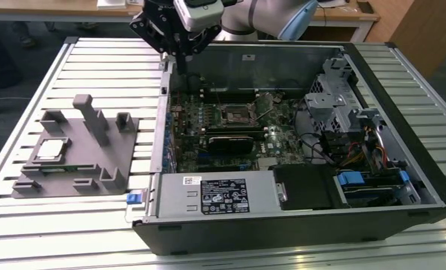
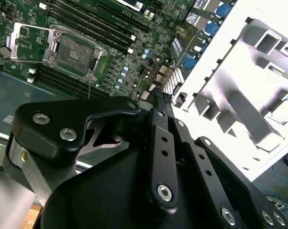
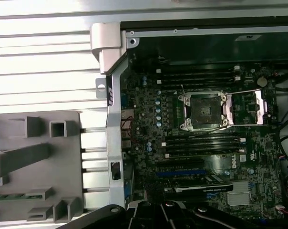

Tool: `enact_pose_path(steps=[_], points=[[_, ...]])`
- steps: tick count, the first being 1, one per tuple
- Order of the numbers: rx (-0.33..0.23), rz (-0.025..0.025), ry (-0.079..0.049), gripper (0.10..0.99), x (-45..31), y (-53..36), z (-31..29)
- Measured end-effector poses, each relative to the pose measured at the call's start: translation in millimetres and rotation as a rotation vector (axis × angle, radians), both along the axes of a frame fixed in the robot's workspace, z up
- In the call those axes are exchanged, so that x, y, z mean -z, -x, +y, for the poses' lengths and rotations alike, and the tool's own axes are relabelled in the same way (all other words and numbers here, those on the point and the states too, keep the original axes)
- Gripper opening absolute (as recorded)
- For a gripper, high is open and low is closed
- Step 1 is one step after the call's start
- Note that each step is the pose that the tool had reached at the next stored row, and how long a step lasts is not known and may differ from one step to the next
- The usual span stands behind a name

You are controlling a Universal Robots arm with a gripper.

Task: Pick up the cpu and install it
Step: 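Reach for the cpu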

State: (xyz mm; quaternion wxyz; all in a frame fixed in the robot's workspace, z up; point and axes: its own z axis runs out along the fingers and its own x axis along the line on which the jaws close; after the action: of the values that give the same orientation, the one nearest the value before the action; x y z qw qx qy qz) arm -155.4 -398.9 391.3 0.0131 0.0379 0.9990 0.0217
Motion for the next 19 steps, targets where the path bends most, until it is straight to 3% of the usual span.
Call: enact_pose_path(steps=[19], points=[[0.000,0.0000,0.000,0.106,0.9,9.7,0.0]])
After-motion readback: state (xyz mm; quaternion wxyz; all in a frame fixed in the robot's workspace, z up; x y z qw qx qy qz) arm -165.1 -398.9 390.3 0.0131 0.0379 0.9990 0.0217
